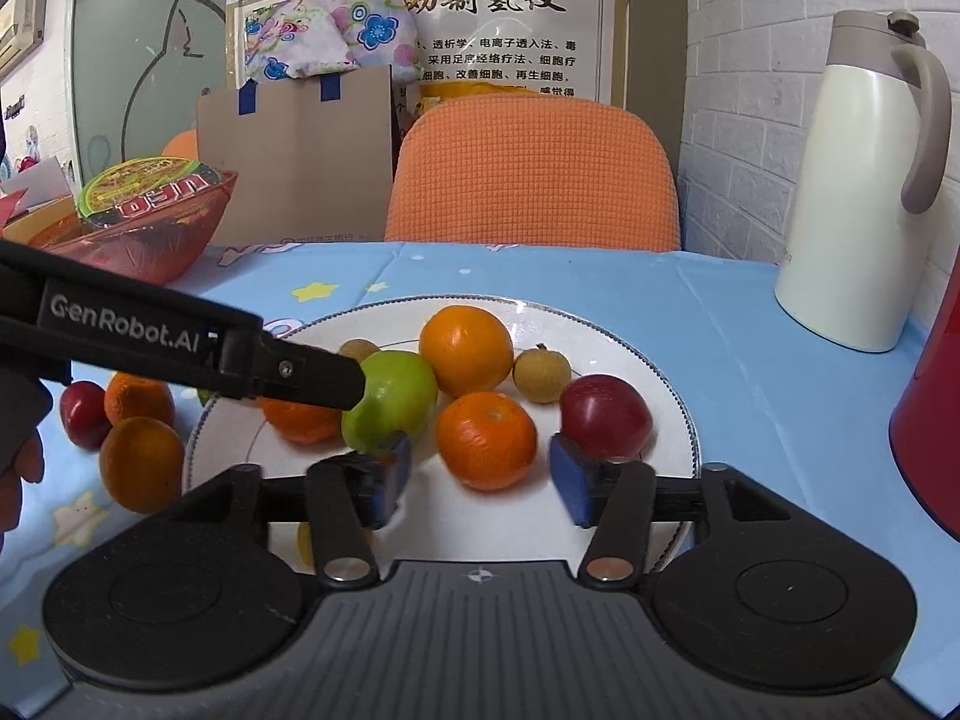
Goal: Organize fruits
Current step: 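Open the right tool then the left tool to drop the mandarins, then withdraw both open tools toward the remaining fruits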
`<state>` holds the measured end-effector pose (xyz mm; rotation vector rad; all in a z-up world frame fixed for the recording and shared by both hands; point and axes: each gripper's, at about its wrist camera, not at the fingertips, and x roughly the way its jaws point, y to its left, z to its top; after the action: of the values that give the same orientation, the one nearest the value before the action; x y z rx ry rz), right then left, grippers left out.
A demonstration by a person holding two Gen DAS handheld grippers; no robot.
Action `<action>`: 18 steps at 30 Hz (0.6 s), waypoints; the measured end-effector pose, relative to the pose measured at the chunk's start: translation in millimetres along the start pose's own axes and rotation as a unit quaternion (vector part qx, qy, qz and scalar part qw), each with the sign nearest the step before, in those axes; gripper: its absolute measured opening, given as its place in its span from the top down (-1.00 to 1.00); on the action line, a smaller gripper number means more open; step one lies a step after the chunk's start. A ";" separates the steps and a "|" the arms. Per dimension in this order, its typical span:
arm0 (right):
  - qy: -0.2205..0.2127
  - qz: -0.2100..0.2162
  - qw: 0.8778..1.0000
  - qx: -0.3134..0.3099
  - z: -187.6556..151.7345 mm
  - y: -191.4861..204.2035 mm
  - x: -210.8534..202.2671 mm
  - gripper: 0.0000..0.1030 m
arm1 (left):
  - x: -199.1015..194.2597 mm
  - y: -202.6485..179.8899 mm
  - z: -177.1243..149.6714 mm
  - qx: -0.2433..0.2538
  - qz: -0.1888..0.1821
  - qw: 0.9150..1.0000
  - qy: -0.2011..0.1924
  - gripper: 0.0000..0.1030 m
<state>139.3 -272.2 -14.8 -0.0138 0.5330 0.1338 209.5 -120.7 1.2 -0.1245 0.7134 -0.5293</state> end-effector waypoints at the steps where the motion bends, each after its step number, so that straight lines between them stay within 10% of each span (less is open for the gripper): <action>1: -0.002 -0.001 1.000 0.000 -0.1 0.8 -2.3 -1.00 | -3.7 -1.2 0.2 0.001 0.001 1.000 -0.004 -1.00; 18: -0.059 -0.001 0.998 0.039 -17.9 13.6 -77.4 -1.00 | -103.9 -11.5 -25.2 -0.019 0.040 0.996 -0.076 -1.00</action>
<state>62.5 -269.1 9.4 0.0701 0.4209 0.1115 122.7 -76.6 46.8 -0.1686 0.5768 -0.4252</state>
